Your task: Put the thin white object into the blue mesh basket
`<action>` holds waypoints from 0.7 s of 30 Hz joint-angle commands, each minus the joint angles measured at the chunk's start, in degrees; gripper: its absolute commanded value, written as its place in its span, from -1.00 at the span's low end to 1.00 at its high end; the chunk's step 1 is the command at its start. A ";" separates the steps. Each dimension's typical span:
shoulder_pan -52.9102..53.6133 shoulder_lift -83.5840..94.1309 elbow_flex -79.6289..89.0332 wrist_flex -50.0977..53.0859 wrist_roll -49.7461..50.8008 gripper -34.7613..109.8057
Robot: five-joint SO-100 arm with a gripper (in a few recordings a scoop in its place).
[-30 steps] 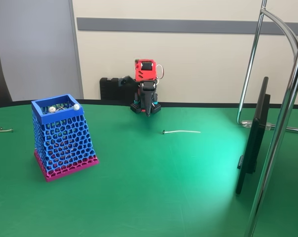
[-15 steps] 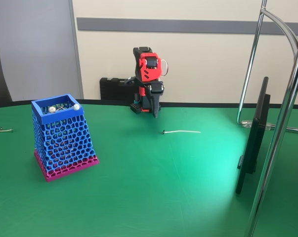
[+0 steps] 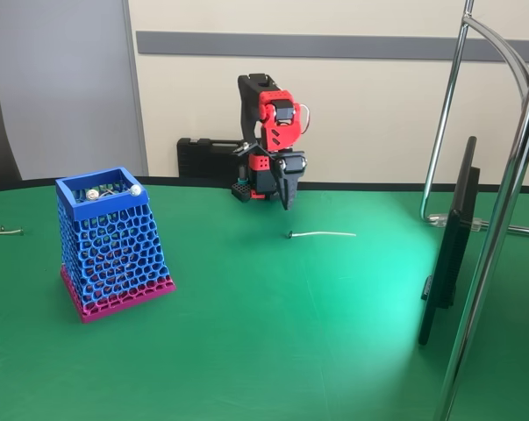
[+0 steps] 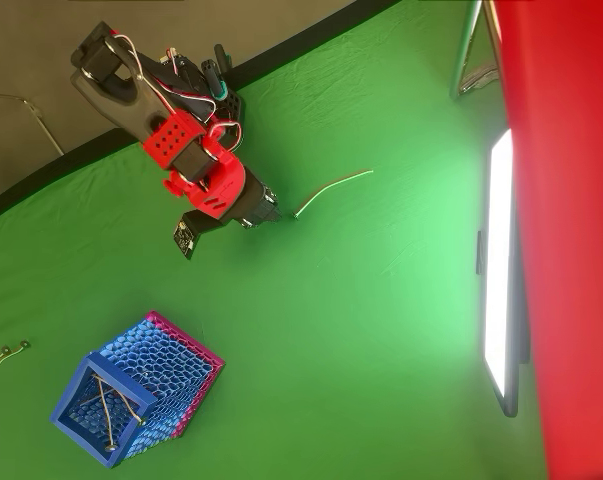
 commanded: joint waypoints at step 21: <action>-6.77 -28.21 -21.09 7.65 10.28 -0.36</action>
